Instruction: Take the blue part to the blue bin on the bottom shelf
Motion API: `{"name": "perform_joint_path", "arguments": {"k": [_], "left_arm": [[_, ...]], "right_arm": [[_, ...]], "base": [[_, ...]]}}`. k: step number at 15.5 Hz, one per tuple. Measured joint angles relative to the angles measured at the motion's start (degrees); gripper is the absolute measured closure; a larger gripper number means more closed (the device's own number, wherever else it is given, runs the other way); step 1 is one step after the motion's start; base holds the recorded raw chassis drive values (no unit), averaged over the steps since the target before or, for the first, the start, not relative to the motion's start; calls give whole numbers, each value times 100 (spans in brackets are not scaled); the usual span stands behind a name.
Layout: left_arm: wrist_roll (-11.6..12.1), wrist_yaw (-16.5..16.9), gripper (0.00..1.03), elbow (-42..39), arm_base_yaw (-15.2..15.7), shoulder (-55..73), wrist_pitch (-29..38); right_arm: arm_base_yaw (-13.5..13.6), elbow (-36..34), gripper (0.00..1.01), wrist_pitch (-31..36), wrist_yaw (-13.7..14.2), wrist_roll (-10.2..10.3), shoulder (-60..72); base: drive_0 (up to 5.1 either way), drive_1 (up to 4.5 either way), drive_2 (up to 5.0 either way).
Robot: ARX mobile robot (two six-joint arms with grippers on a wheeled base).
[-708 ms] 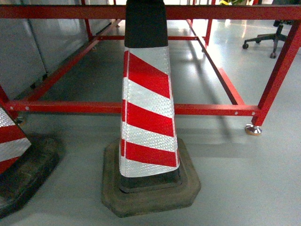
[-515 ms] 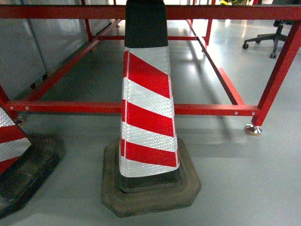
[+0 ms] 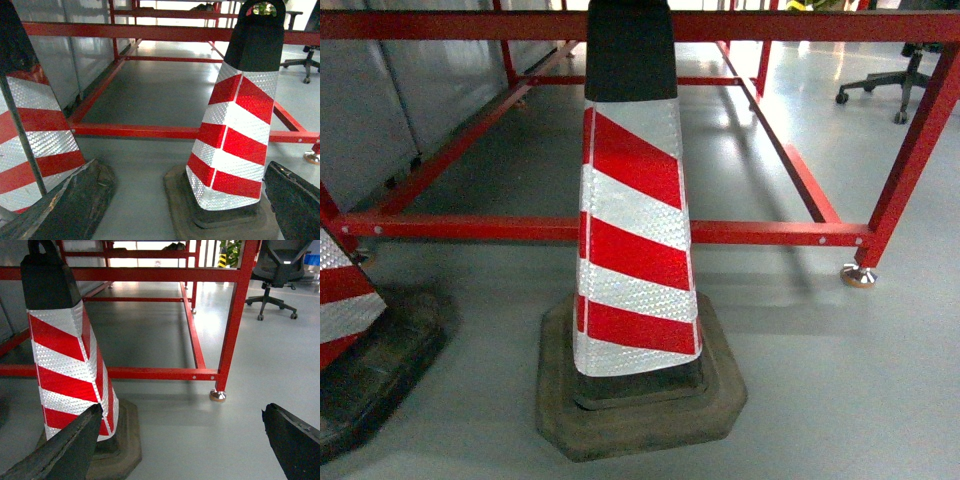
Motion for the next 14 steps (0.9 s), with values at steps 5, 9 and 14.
{"name": "perform_joint_path", "arguments": {"k": [5,9,14], "left_arm": [[0,0,5,0,0,0,0],[0,0,5,0,0,0,0],[-2,0,5,0,0,0,-15]], "right_arm": [[0,0,3,0,0,0,0],[0,0,3,0,0,0,0],[0,0,3,-4,0,0,0]], "base": [[0,0,0],[0,0,0],[0,0,0]]}}
